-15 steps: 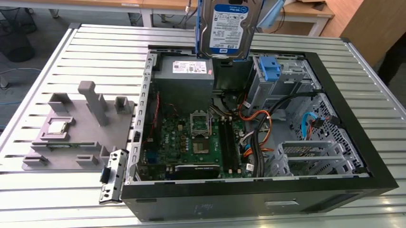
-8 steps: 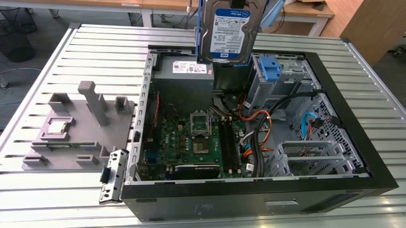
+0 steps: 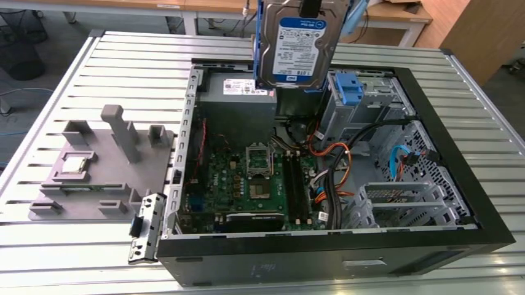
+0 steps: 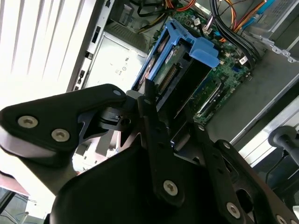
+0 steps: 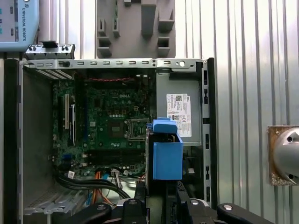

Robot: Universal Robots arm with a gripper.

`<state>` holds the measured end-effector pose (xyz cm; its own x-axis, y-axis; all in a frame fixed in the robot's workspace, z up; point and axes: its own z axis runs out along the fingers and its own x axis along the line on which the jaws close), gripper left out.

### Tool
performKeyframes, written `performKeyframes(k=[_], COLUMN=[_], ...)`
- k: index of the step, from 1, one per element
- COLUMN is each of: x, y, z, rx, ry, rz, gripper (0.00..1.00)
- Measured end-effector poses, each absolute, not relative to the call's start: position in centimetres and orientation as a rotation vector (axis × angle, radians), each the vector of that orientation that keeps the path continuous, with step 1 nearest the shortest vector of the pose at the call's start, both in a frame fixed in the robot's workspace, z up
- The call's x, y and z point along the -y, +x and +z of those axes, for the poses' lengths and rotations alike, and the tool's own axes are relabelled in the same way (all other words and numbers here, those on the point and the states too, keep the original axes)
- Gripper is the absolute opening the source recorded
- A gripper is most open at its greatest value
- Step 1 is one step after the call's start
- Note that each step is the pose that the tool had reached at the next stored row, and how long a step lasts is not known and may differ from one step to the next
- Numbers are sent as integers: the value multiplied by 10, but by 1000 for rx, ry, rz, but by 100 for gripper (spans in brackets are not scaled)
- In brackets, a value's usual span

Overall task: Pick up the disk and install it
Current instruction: 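Insert the disk into the insertion slot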

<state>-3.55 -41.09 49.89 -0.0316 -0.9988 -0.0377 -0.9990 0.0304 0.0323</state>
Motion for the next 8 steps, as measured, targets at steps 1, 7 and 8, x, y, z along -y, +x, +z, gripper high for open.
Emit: performKeyframes(k=[1,7,8], x=[413,424,426], y=[-35,-35,-35], z=[499,499,498], rx=[-2252,-2252,-2252], ry=[-2183,-2183,-2183], rz=[78,78,78], gripper=[35,35,35])
